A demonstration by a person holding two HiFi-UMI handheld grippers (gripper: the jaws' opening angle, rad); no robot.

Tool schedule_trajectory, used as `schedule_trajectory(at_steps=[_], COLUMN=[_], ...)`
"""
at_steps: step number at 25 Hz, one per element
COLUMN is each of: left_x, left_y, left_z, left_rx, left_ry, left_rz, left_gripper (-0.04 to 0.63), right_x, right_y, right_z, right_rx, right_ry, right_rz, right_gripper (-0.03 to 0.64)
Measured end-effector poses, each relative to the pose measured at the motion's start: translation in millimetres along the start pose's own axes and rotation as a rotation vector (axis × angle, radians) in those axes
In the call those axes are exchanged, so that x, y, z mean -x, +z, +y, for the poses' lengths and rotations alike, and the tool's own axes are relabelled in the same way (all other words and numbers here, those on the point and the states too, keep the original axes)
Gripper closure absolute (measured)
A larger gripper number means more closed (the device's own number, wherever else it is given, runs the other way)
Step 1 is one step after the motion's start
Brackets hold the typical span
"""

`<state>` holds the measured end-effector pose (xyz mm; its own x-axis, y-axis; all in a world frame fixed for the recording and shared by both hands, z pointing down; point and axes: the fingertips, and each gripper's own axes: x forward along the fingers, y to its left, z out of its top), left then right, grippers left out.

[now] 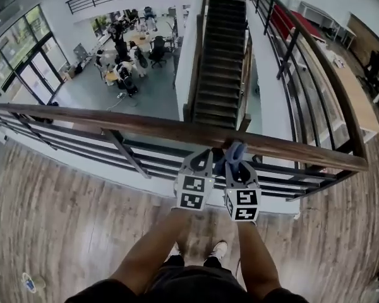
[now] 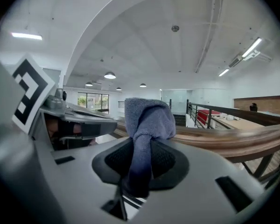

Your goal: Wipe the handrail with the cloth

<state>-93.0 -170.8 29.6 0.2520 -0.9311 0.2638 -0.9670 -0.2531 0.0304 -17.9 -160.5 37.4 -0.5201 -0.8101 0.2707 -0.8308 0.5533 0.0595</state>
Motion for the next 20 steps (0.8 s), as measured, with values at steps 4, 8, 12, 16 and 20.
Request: schedule_trajectory(at_steps=[4, 8, 12, 16, 20], left_x=[41.2, 78.1, 107.7, 127.3, 139.3], left_y=[-48.7, -97.9, -133.5, -163.5, -197.2], left_z=[105.6, 210.0, 281.6, 336.9, 399.3], left_rx=[0.065, 0.106, 0.146, 0.178, 0.233], left_ry=[0.124, 0.223, 0.298, 0.340, 0.389], left_rz=[0.030, 0.052, 0.082, 0.103, 0.126], left_gripper=[0.597, 0.597, 0.597, 0.597, 0.597], right_x=[-50.0, -121.7, -181.9, -239.3, -297.9], right_y=[-23.2, -49.1, -66.7, -77.1, -95.4], right_z=[95.1, 198.8, 279.1, 344.9, 393.1], right_rx=[0.020, 0.053, 0.091, 0.133, 0.150], right_ry=[0.100, 0.211, 0.308, 0.389, 0.399], right_rz=[0.044, 0.097, 0.151, 0.223, 0.299], right_gripper=[0.522, 0.522, 0.522, 0.522, 0.522])
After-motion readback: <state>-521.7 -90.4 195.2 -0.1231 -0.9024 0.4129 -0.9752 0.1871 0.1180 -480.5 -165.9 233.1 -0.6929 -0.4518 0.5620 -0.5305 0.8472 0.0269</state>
